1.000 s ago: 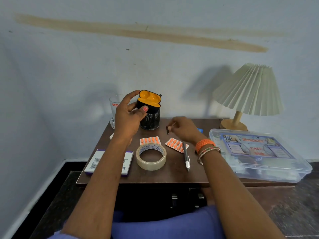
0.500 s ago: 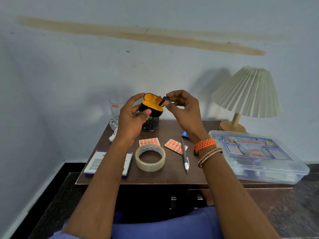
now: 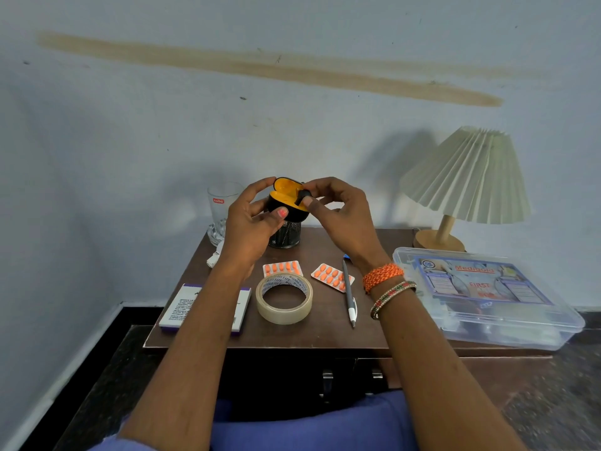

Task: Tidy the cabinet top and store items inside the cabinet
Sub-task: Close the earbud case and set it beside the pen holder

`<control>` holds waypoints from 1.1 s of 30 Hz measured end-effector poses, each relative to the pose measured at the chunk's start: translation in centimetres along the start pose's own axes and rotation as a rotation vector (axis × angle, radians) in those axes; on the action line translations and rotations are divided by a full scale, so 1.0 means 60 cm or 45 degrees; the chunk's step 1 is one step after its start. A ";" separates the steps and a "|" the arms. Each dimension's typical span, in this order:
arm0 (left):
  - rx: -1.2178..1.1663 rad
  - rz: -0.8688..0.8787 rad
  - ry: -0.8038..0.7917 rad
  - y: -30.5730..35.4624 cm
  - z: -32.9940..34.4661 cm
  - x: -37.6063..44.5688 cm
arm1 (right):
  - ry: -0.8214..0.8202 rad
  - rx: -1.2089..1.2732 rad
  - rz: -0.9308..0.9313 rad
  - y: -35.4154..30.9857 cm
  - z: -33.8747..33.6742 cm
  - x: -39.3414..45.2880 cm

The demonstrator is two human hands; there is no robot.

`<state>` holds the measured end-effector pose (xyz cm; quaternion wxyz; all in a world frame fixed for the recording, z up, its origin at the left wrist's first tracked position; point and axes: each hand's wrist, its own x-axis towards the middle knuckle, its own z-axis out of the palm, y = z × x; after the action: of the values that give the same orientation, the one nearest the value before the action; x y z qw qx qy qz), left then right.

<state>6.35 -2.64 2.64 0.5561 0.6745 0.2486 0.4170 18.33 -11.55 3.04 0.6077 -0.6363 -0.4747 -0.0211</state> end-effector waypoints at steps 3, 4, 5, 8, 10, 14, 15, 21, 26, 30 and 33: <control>-0.019 -0.001 -0.001 -0.001 -0.001 0.000 | -0.003 -0.146 -0.024 0.003 0.006 -0.002; -0.027 0.000 -0.001 -0.001 -0.001 0.000 | -0.002 -0.159 -0.024 0.004 0.008 -0.002; -0.039 -0.001 0.000 -0.002 -0.001 0.000 | 0.001 -0.162 -0.019 0.003 0.009 -0.002; -0.041 -0.003 0.014 -0.002 -0.001 0.000 | -0.013 -0.160 0.002 0.003 0.008 -0.001; -0.035 0.003 0.017 -0.002 -0.001 0.001 | -0.015 -0.141 -0.008 0.002 0.006 -0.002; -0.041 0.018 0.006 -0.001 0.000 0.001 | 0.116 -0.085 -0.017 -0.002 0.001 -0.002; -0.039 0.018 0.007 -0.001 0.001 0.001 | 0.147 -0.082 -0.019 -0.003 -0.001 -0.001; -0.048 0.010 0.006 -0.005 0.003 0.002 | 0.025 -0.200 -0.023 0.000 -0.005 -0.006; -0.041 0.022 -0.063 -0.005 0.013 0.002 | 0.254 -0.215 0.009 0.014 -0.027 -0.001; -0.022 0.052 -0.174 -0.011 0.033 -0.006 | 0.131 -0.357 0.214 0.033 -0.078 0.001; -0.020 -0.005 -0.306 -0.014 0.050 -0.008 | -0.202 -0.845 0.317 0.044 -0.112 -0.011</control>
<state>8.73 -4.46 1.57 0.5881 0.7148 0.1782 0.3339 23.28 -16.77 2.40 0.3272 -0.8515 -0.4066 -0.0505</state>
